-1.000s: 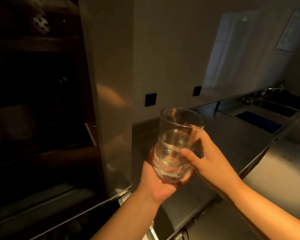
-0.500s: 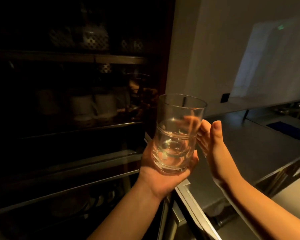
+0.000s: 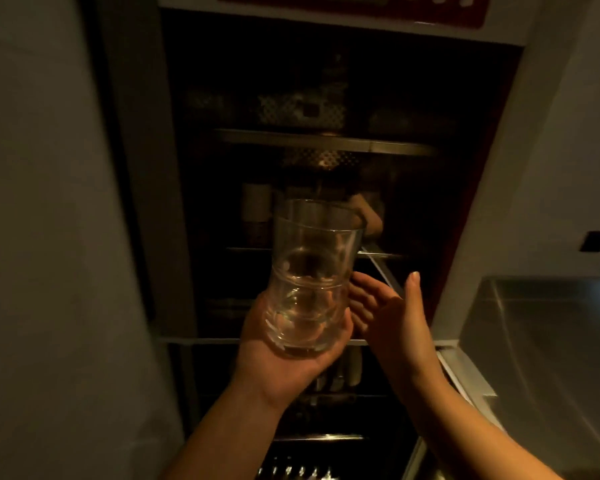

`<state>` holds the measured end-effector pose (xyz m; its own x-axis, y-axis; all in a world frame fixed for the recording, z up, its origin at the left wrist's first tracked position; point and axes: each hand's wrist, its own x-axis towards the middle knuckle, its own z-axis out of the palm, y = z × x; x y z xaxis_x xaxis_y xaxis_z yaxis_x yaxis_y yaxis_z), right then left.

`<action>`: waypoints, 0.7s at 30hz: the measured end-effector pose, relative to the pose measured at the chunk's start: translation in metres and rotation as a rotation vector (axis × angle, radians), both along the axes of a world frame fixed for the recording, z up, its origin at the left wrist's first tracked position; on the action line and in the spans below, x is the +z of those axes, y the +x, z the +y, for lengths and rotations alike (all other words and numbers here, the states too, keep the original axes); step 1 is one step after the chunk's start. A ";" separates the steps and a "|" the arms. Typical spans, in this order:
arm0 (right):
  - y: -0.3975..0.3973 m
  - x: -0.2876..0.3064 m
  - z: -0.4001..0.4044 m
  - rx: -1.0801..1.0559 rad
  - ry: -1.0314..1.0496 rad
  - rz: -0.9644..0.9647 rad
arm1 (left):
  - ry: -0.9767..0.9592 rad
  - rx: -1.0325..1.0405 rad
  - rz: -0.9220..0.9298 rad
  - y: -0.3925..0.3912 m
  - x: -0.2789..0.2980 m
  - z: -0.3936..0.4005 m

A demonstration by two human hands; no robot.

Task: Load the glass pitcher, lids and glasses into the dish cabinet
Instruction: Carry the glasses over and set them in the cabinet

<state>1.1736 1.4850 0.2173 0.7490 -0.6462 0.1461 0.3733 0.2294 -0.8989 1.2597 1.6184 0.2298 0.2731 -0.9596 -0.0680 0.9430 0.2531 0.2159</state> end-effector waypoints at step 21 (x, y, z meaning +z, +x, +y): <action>0.099 -0.088 0.060 0.026 0.964 -0.074 | -0.030 0.358 0.077 0.036 -0.029 0.090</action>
